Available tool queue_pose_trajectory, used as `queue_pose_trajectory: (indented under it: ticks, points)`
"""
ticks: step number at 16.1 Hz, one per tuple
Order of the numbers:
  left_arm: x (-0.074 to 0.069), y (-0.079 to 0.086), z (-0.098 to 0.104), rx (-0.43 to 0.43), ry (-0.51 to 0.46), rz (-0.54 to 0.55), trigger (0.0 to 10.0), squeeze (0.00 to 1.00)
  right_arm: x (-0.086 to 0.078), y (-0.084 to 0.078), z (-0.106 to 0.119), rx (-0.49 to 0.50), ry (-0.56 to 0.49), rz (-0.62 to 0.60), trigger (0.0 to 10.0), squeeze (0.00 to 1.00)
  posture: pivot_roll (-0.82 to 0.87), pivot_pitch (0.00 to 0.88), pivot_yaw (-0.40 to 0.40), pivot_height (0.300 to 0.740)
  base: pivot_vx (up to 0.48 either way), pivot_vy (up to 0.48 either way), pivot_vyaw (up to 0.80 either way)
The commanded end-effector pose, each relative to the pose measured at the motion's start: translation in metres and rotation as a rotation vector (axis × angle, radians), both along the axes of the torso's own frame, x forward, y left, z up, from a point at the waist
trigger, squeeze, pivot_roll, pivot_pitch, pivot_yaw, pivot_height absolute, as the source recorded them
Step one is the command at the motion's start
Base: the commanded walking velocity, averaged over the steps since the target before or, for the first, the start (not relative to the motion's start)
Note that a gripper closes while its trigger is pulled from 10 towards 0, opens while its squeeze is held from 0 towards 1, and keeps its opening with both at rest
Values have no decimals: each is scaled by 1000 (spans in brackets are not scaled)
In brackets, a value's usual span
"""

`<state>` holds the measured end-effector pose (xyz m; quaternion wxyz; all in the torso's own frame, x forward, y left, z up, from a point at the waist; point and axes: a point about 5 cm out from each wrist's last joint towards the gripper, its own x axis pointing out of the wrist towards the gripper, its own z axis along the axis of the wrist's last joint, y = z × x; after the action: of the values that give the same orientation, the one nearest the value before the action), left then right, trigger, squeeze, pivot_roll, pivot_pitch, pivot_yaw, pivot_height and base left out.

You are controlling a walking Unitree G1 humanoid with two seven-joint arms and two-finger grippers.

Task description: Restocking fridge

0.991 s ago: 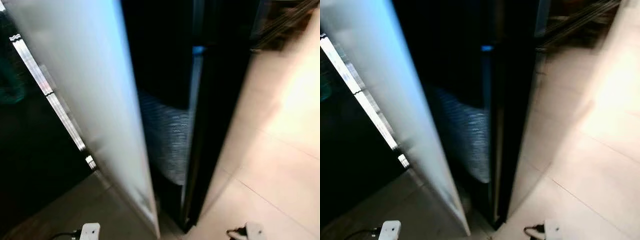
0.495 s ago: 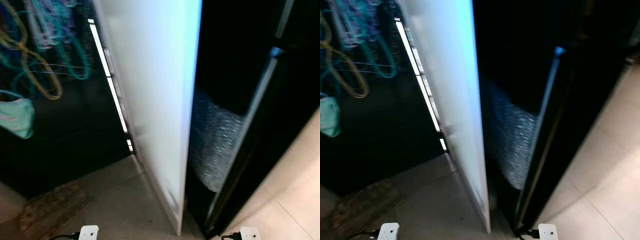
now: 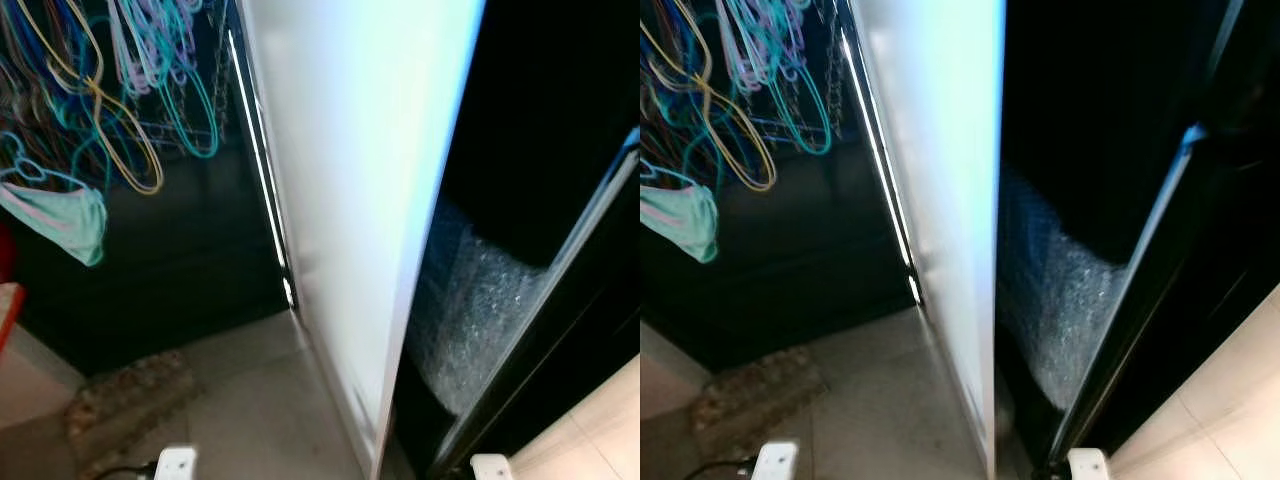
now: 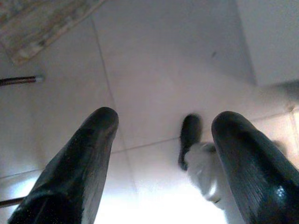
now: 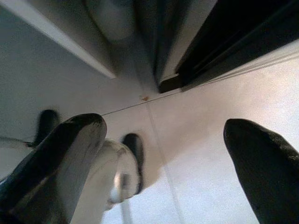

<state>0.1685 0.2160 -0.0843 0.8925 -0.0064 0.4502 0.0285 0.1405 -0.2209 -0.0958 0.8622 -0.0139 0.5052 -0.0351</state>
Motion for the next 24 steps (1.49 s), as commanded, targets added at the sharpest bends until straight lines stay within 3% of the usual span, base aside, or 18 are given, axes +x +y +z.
queue_pose_trajectory:
  ticks: [1, 3, 14, 21, 24]
  points:
    - [-11, 8, -3, 14, 41, 17, 10000, 0, 0, 5, -1, 15, 7, 2, 10000, 0, -118, 0, 58, 740, 0, 0, 800]
    - [-10, 9, -3, 13, 41, 12, 10000, 0, 0, 5, -1, 17, 9, -3, 10000, 0, -119, 0, 61, 740, 0, 0, 800]
    - [-10, 7, -3, -7, 38, -1, 10000, 0, -1, 5, -1, 38, 14, -29, 10000, 0, -120, 0, 57, 740, 0, 0, 0]
    - [-14, -11, -8, -53, 36, 14, 10000, 0, -1, -9, 2, -2, 16, 27, 10000, 0, -122, 0, -12, 740, -72, 0, 0]
    - [-15, -9, -8, -47, 40, 5, 10000, 0, -2, -7, 1, 5, 12, 18, 10000, 0, -117, 0, 5, 740, -294, 0, 0]
